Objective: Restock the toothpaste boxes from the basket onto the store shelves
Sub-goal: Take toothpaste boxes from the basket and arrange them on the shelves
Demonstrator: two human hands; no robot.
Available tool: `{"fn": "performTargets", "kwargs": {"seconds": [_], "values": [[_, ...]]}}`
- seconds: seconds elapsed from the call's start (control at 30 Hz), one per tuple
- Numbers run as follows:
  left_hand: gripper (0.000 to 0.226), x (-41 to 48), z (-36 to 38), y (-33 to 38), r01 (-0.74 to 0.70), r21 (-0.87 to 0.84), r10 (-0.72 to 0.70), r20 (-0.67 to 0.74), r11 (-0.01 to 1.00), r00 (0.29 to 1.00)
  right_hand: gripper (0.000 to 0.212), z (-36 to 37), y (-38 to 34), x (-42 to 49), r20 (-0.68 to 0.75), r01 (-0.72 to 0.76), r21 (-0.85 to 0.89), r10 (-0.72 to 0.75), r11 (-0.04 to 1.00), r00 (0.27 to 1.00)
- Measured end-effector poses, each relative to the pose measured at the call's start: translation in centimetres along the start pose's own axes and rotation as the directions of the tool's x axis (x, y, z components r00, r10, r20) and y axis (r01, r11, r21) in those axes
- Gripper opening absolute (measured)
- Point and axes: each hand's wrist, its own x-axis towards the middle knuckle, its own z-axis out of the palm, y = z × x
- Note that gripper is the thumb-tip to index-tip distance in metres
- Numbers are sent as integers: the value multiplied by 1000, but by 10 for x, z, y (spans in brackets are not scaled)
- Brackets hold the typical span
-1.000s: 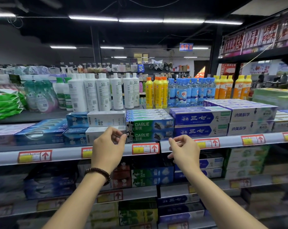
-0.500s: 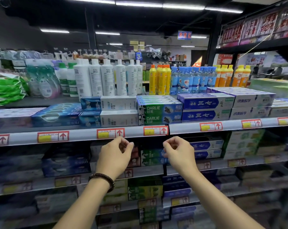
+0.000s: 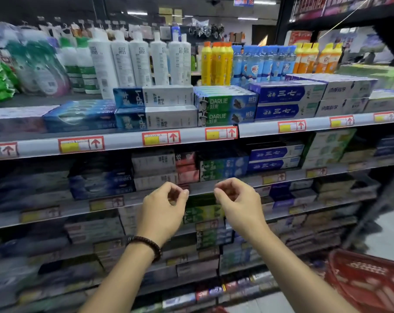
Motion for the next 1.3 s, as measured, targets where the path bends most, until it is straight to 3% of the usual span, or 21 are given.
{"fn": "performTargets", "kwargs": {"seconds": [0.37, 0.9, 1.3], "values": [[21, -81, 22, -30, 136, 46, -138, 35, 990, 990, 4, 7, 62, -55, 136, -51, 4, 50, 999, 989], [12, -161, 88, -74, 309, 29, -310, 66, 951, 948, 1, 19, 167, -114, 301, -256, 40, 233, 966, 925], [8, -198, 150, -189, 462, 22, -453, 243, 887, 858, 5, 92, 283, -162, 228, -488, 59, 464, 871, 856]]}}
